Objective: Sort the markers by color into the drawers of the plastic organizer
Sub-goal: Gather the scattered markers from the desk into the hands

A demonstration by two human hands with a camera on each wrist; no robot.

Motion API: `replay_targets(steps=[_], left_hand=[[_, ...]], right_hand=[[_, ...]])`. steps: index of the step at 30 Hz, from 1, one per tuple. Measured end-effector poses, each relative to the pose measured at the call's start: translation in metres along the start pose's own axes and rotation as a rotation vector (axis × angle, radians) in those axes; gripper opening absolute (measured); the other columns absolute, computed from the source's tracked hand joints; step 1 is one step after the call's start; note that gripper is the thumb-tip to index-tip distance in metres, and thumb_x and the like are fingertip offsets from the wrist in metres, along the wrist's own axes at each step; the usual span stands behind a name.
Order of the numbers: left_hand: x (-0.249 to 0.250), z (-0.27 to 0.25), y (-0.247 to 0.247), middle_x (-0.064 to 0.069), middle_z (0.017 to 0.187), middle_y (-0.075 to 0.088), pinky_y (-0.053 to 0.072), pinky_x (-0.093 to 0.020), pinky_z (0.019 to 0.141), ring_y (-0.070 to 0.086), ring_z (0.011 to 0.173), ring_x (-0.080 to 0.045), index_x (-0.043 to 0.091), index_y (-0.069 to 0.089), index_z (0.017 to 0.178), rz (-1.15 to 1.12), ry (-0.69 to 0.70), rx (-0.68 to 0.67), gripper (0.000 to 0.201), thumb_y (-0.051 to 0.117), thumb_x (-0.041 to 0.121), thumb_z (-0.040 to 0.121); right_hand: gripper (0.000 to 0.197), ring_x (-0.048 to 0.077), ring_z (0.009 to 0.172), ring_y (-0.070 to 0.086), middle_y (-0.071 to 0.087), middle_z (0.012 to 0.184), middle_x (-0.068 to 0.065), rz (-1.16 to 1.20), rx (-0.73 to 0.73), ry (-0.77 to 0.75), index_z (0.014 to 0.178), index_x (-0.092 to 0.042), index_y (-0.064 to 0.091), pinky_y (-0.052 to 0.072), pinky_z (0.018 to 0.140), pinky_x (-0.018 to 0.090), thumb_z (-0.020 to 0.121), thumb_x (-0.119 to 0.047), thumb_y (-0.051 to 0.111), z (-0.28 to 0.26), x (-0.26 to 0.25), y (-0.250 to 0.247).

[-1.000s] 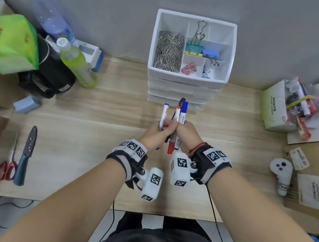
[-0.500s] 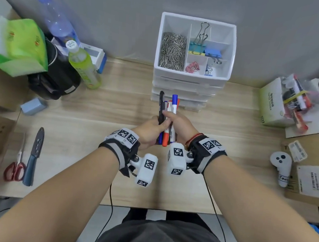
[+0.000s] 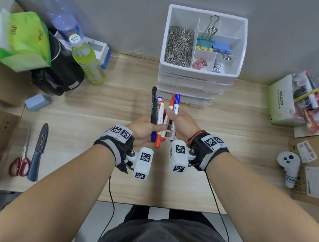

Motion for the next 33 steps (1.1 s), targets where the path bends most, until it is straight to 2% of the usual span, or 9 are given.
replay_targets(steps=[5,9,14,17,20,23,27,29,33], left_hand=[[0.002,0.000,0.003,-0.013,0.108,0.069,0.045,-0.054,0.105,0.067,0.100,-0.032,0.009,0.056,0.126,-0.025,0.014,-0.018,0.031,0.053,-0.003,0.097],[0.002,0.001,0.003,-0.020,0.114,0.066,0.052,-0.049,0.093,0.065,0.100,-0.033,0.003,0.052,0.132,-0.010,0.024,-0.003,0.035,0.052,-0.003,0.097],[-0.007,0.005,-0.010,-0.029,0.127,0.061,0.058,-0.049,0.087,0.066,0.104,-0.038,0.000,0.051,0.135,-0.013,0.036,0.055,0.038,0.055,0.002,0.098],[-0.010,0.007,-0.010,-0.027,0.122,0.065,0.054,-0.054,0.094,0.066,0.105,-0.042,-0.001,0.053,0.132,0.030,0.044,0.061,0.033,0.054,0.005,0.099],[-0.010,0.008,-0.007,-0.021,0.109,0.069,0.057,-0.050,0.086,0.067,0.095,-0.036,0.001,0.056,0.126,0.012,0.051,0.080,0.027,0.050,0.011,0.102],[-0.015,0.012,-0.008,-0.016,0.100,0.068,0.060,-0.041,0.072,0.067,0.086,-0.028,0.002,0.057,0.122,-0.016,0.043,0.123,0.024,0.046,0.014,0.104],[-0.026,0.023,-0.020,-0.013,0.106,0.067,0.057,-0.051,0.086,0.065,0.093,-0.030,0.010,0.059,0.116,-0.036,0.057,0.258,0.020,0.049,0.021,0.103],[-0.026,0.025,-0.026,-0.008,0.099,0.068,0.060,-0.041,0.074,0.066,0.082,-0.023,0.013,0.056,0.107,0.047,0.073,0.340,0.013,0.048,0.022,0.103],[-0.023,0.029,-0.027,0.000,0.064,0.044,0.038,-0.028,0.050,0.040,0.051,-0.017,0.008,0.054,0.099,0.184,0.117,0.370,0.020,0.046,0.026,0.103]], right_hand=[[0.025,0.012,0.048,0.065,0.068,0.076,0.010,-0.059,-0.031,-0.037,0.107,0.001,0.061,0.048,0.041,0.023,0.104,-0.021,0.049,0.002,-0.005,0.000],[0.026,0.008,0.041,0.052,0.061,0.056,-0.001,-0.195,-0.001,-0.073,0.084,-0.006,0.060,0.042,0.043,0.022,0.103,-0.019,0.049,0.006,-0.009,-0.006],[0.032,0.015,0.053,0.050,0.061,0.071,0.007,-0.241,0.042,-0.094,0.080,-0.006,0.062,0.041,0.054,0.027,0.101,-0.028,0.052,0.015,-0.001,-0.013],[0.046,0.027,0.068,0.054,0.061,0.083,0.021,-0.293,0.000,-0.095,0.094,0.011,0.062,0.046,0.065,0.037,0.096,-0.035,0.058,0.017,0.005,-0.007],[0.035,0.026,0.068,0.061,0.068,0.086,0.024,-0.280,0.008,-0.076,0.098,0.006,0.067,0.050,0.064,0.036,0.096,-0.029,0.061,0.017,0.008,-0.005],[0.024,0.022,0.061,0.061,0.064,0.073,0.011,-0.250,0.032,-0.016,0.083,-0.007,0.061,0.051,0.061,0.031,0.098,-0.025,0.056,0.019,0.012,-0.005],[0.023,0.024,0.066,0.050,0.047,0.065,0.006,-0.325,0.170,-0.057,0.070,-0.017,0.044,0.042,0.070,0.038,0.090,-0.024,0.052,0.023,0.013,-0.015],[0.019,0.026,0.064,0.053,0.052,0.064,0.008,-0.321,0.189,-0.080,0.070,-0.014,0.047,0.047,0.067,0.040,0.086,-0.023,0.052,0.024,0.015,-0.019],[0.019,0.022,0.048,0.054,0.054,0.059,0.006,-0.377,0.161,-0.095,0.075,-0.014,0.050,0.052,0.056,0.036,0.092,-0.018,0.057,0.026,0.021,-0.022]])
Point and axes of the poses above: each hand's wrist, its own z-axis towards the middle knuckle, its own y-axis out of the palm, x = y × z, the point moved 9 cm from there along z, towards the middle knuckle
